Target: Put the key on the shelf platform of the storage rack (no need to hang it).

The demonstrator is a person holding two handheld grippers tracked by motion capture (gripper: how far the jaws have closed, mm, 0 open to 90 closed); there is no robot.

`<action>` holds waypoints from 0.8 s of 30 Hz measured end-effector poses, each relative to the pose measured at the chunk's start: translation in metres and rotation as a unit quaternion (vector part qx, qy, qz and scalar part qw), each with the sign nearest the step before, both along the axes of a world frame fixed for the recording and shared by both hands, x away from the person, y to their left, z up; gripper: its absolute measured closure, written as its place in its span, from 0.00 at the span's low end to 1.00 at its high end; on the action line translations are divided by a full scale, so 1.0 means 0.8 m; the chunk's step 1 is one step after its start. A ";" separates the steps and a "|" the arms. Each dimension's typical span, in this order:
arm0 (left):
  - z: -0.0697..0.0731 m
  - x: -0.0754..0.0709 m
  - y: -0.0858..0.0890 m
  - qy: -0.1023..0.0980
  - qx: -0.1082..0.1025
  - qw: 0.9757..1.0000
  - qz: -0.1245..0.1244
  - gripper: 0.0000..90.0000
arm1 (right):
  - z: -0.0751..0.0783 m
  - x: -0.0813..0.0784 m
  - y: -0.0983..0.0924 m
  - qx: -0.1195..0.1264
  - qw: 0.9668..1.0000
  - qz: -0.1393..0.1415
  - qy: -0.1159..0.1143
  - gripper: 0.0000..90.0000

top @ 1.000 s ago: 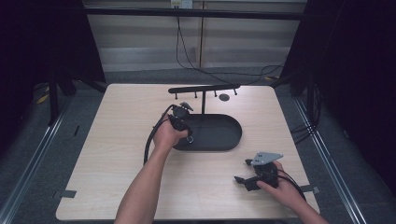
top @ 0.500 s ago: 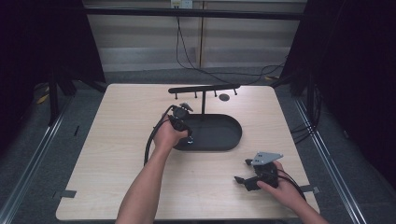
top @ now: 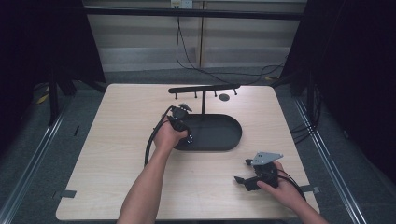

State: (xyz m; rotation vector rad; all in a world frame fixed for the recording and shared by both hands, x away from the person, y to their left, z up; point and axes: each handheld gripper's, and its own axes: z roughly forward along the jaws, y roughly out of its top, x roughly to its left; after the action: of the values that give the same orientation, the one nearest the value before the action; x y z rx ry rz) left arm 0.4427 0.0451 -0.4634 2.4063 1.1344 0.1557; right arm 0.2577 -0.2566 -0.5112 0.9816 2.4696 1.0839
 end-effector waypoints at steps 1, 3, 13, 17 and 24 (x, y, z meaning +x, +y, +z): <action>0.000 0.000 0.000 -0.003 0.000 1.000 0.003 0.70 | 0.000 0.000 0.000 0.000 1.000 0.000 0.000 0.19; -0.001 0.000 0.001 -0.003 0.002 1.000 0.003 0.70 | 0.000 0.000 0.000 0.000 1.000 0.000 0.000 0.19; 0.001 -0.002 0.002 -0.019 -0.004 1.000 0.009 0.64 | 0.000 0.000 0.000 0.000 1.000 -0.001 0.000 0.19; 0.004 -0.003 0.003 -0.016 -0.010 1.000 0.009 0.63 | 0.000 0.000 0.000 0.000 1.000 0.000 0.000 0.19; 0.008 -0.005 0.005 -0.014 -0.016 1.000 0.006 0.60 | 0.000 0.000 0.000 0.000 1.000 -0.001 0.000 0.19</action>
State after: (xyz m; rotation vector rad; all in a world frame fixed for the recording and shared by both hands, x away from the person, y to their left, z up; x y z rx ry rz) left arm 0.4388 0.0493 -0.4568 2.3624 1.1314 0.1740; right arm 0.2576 -0.2566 -0.5112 0.9829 2.4687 1.0841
